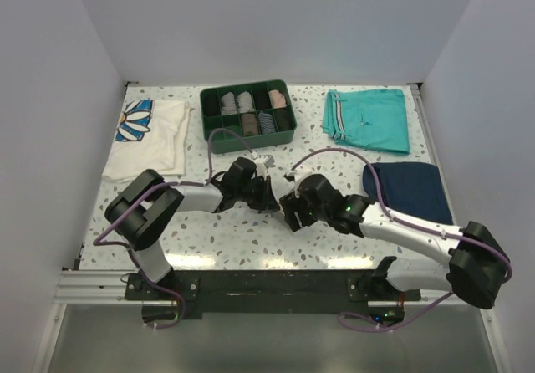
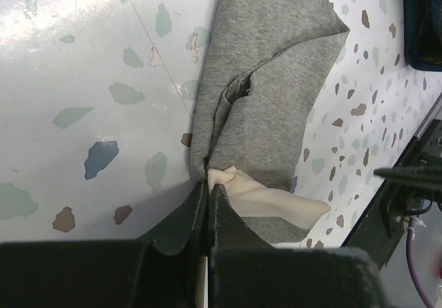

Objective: Roll the underwear
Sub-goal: Roll the underwear to the center of the board.

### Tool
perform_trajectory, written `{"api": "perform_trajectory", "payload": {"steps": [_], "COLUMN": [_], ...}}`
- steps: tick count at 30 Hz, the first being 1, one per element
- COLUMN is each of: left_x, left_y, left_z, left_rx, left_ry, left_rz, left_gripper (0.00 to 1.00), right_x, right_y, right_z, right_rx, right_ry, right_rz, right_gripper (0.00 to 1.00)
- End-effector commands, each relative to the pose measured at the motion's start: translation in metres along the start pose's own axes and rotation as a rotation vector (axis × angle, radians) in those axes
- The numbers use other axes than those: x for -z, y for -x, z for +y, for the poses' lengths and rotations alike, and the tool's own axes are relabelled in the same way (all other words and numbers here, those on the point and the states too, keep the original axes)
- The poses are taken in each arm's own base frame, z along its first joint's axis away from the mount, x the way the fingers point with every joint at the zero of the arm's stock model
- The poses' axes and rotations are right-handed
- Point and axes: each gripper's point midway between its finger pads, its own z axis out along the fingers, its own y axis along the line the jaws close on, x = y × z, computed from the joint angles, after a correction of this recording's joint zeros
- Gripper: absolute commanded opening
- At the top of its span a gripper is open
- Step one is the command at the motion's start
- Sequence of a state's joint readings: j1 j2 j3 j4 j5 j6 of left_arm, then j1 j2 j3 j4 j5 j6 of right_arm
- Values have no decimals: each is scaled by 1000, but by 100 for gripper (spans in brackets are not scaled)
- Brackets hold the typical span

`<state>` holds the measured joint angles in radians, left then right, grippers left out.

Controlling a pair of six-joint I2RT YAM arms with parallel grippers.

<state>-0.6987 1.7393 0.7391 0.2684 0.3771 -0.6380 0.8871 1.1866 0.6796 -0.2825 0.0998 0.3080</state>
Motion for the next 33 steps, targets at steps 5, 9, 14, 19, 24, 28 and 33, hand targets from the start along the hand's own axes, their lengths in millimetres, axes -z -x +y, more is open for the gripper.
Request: {"api": "perform_trajectory", "payload": {"steps": [5, 9, 14, 19, 24, 28, 33], "left_x": [-3, -3, -3, -4, -5, -6, -6], "left_y": [-2, -1, -2, -3, -3, -3, -6], "left_z": [9, 7, 7, 5, 5, 6, 7], "left_rx": [-12, -10, -7, -5, -5, -6, -4], "left_ry": [76, 70, 65, 59, 57, 57, 59], "left_rz": [52, 52, 57, 65, 67, 73, 83], "left_gripper": [0, 0, 0, 0, 0, 0, 0], "right_x": [-21, -32, -41, -49, -49, -46, -32], "right_y": [15, 15, 7, -2, -5, 2, 20], "right_z": [22, 27, 29, 24, 21, 20, 27], "right_rx": [289, 333, 362, 388, 428, 463, 483], "right_ry": [-87, -93, -100, -141, -192, -244, -265], "right_rz": [24, 31, 54, 85, 85, 57, -3], "right_gripper": [72, 72, 72, 70, 71, 71, 73]}}
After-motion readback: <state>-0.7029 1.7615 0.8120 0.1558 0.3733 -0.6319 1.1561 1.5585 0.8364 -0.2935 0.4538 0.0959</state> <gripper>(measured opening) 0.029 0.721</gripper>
